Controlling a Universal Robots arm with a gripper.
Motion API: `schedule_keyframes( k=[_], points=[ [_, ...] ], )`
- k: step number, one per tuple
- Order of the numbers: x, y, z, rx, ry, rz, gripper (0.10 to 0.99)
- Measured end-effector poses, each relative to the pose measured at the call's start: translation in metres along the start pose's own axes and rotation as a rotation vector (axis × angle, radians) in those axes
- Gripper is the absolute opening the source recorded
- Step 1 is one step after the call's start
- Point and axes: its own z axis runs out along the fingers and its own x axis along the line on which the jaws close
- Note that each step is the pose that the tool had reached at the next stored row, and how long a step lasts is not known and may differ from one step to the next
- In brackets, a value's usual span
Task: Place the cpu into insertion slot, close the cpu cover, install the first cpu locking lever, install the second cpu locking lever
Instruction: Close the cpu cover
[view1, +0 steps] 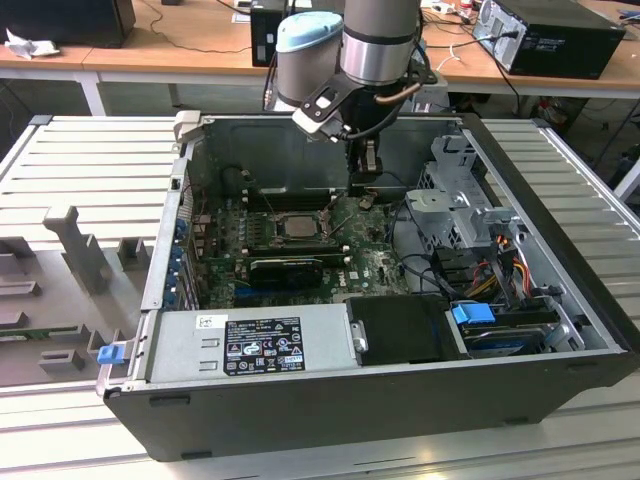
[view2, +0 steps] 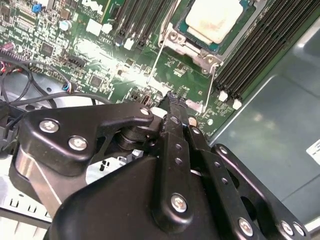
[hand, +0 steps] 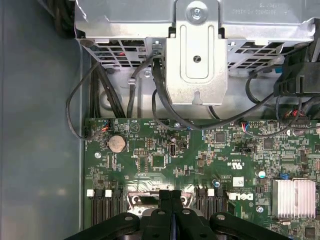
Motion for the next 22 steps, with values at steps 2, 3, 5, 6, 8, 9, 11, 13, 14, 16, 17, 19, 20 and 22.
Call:
schedule_keyframes(
  k=[2, 3, 5, 6, 8, 9, 11, 13, 14, 16, 17, 19, 20, 22],
  points=[
    [0.0000, 0.0025, 0.0002, 0.000, 0.0001, 0.000, 0.106],
    [0.0000, 0.0036, 0.0003, 0.000, 0.0000, 0.000, 0.106],
    [0.0000, 0.0076, 0.0009, 0.000, 0.0000, 0.000, 0.106],
    [0.0002, 0.0119, 0.0019, 0.000, 0.0001, 0.000, 0.106],
    [0.0008, 0.0153, 0.0065, 0.000, 0.0000, -0.002, 0.106],
    [0.0011, 0.0160, 0.0079, 0.000, 0.0001, -0.003, 0.106],
    [0.0018, 0.0165, 0.0118, 0.000, 0.0001, -0.005, 0.106],
    [0.0030, 0.0169, 0.0158, 0.000, 0.0003, -0.008, 0.106],
    [0.0039, 0.0170, 0.0183, 0.000, 0.0002, -0.010, 0.106],
    [0.0050, 0.0170, 0.0222, 0.000, 0.0005, -0.013, 0.106],
    [0.0051, 0.0167, 0.0228, 0.000, 0.0003, -0.013, 0.106],
    [0.0051, 0.0153, 0.0231, 0.000, 0.0004, -0.014, 0.106],
    [0.0051, 0.0143, 0.0233, 0.000, 0.0005, -0.014, 0.106],
    [0.0051, 0.0129, 0.0233, 0.000, 0.0004, -0.015, 0.106]
  ],
)
